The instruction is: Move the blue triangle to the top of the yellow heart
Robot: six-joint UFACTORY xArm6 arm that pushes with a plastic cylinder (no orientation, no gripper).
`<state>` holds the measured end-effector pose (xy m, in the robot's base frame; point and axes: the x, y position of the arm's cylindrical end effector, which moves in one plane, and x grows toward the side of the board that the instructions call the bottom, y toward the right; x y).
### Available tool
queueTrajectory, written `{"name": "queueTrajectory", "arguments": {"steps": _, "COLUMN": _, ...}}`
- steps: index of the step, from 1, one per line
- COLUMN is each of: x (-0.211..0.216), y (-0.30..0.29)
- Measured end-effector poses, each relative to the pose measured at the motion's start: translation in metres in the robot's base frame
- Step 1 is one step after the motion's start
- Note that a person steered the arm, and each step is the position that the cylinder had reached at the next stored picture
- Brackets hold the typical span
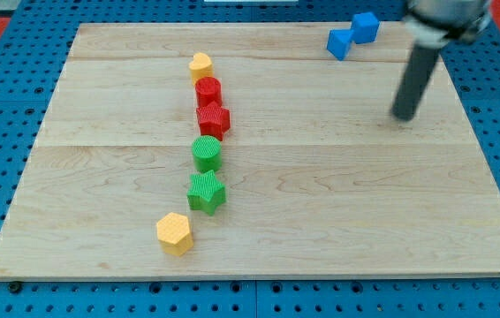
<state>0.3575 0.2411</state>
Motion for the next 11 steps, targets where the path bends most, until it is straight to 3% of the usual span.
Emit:
{"name": "queueTrajectory", "arguments": {"steps": 1, "x": -0.06, "y": 0.014}}
{"name": "queueTrajectory", "arguments": {"steps": 2, "x": -0.095, "y": -0.042}}
{"name": "queueTrajectory", "arguments": {"steps": 3, "x": -0.109, "y": -0.111}}
{"name": "queueTrajectory", "arguments": {"steps": 6, "x": -0.144, "y": -0.123}}
{"name": "queueTrajectory", "arguments": {"steps": 7, "x": -0.161, "y": -0.202}}
{"name": "queueTrajectory", "arguments": {"steps": 8, "x": -0.164, "y": -0.25}}
{"name": "queueTrajectory", "arguments": {"steps": 9, "x": -0.161, "y": -0.19}}
{"name": "queueTrajectory", "arguments": {"steps": 10, "x": -0.137, "y": -0.216}}
{"name": "queueTrajectory", "arguments": {"steps": 11, "x": -0.126, "y": -0.29}}
